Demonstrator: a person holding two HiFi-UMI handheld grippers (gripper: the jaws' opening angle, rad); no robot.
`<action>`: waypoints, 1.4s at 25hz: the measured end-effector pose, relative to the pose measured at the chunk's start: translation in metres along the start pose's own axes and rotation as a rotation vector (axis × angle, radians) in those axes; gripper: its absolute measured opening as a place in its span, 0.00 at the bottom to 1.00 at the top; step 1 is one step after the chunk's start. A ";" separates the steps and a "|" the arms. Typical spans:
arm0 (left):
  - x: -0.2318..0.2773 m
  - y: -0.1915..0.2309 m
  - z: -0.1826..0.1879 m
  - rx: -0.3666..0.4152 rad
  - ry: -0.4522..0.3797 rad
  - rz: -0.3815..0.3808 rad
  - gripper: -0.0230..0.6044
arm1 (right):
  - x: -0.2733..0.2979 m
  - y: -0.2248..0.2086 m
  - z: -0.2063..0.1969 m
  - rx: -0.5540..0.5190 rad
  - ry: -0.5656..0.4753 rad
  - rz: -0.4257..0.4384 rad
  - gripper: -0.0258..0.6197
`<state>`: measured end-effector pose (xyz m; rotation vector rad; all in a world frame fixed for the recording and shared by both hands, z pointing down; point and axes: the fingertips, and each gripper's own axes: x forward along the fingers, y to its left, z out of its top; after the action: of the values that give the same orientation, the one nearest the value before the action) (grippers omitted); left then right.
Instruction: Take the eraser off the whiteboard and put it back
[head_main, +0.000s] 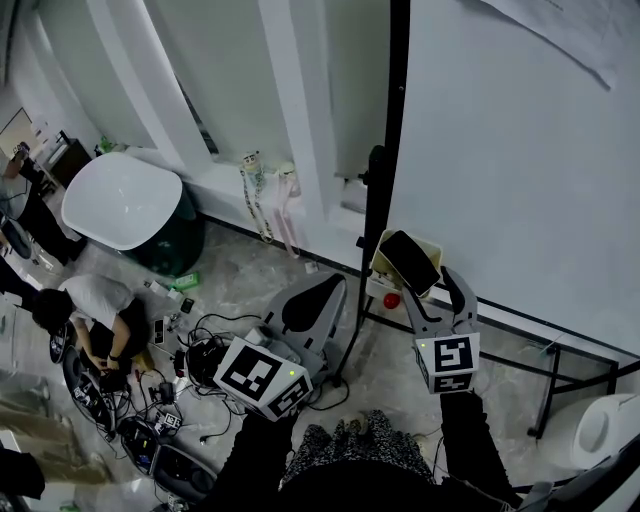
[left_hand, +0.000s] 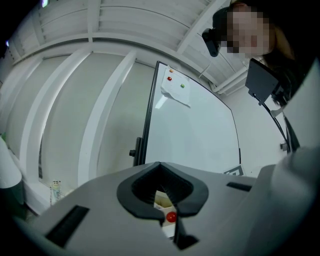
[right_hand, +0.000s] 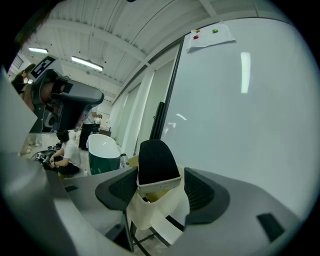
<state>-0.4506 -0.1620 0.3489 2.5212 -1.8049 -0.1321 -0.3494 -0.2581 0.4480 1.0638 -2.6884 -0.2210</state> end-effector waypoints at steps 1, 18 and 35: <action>0.000 -0.001 0.001 0.001 -0.001 -0.001 0.05 | -0.001 0.002 0.000 -0.004 0.004 0.012 0.47; 0.014 -0.009 -0.004 -0.007 0.001 -0.033 0.05 | -0.015 0.002 0.004 0.025 -0.023 0.076 0.47; 0.043 -0.026 0.005 0.026 -0.024 -0.083 0.05 | -0.007 -0.006 -0.014 0.069 0.082 0.104 0.47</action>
<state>-0.4129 -0.1942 0.3395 2.6248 -1.7224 -0.1431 -0.3364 -0.2586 0.4585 0.9276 -2.6851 -0.0645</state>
